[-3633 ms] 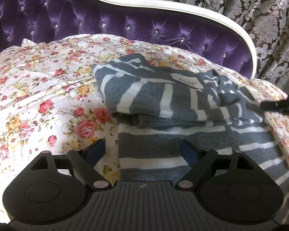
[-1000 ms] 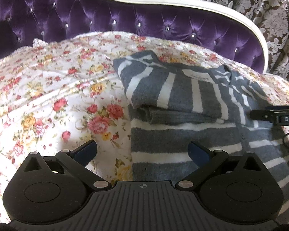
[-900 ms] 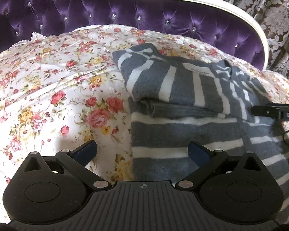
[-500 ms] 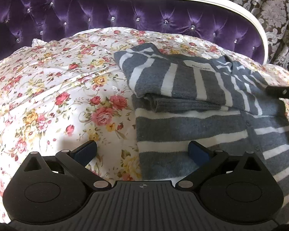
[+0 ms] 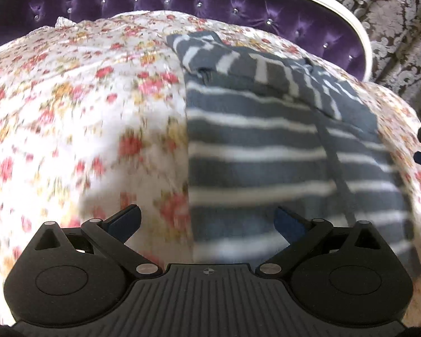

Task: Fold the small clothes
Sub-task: 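Move both tools down to the ribbed hem of the folded cardigan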

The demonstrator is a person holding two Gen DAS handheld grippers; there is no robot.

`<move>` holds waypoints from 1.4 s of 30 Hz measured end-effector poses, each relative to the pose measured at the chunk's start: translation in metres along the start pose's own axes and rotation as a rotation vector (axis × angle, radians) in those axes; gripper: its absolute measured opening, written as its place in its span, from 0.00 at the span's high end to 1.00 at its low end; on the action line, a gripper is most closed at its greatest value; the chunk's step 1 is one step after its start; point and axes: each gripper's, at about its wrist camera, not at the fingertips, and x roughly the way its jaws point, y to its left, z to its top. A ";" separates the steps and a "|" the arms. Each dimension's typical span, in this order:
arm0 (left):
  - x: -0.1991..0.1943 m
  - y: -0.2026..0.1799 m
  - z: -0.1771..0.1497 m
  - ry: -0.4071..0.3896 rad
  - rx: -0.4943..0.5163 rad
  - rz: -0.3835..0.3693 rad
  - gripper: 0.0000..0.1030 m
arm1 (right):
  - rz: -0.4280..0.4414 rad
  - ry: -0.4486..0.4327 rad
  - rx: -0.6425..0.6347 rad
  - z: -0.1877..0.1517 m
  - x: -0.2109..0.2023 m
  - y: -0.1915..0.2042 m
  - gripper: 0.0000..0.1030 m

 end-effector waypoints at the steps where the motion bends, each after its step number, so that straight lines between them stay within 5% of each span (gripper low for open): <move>1: -0.004 -0.001 -0.005 0.003 0.003 -0.001 0.01 | -0.002 0.009 0.010 -0.004 -0.007 -0.001 0.00; 15: -0.049 -0.002 -0.057 0.000 -0.040 -0.034 0.01 | 0.000 0.170 0.244 -0.046 -0.042 -0.034 0.01; 25: -0.061 -0.001 -0.072 -0.005 -0.048 -0.039 0.01 | -0.060 0.334 0.153 -0.056 -0.022 -0.028 0.01; 31: -0.063 0.001 -0.073 -0.018 -0.056 -0.049 0.01 | -0.019 0.387 0.187 -0.062 -0.011 -0.030 0.01; 42: -0.058 -0.002 -0.071 -0.021 -0.053 -0.083 0.01 | 0.041 0.386 0.249 -0.065 -0.008 -0.032 0.00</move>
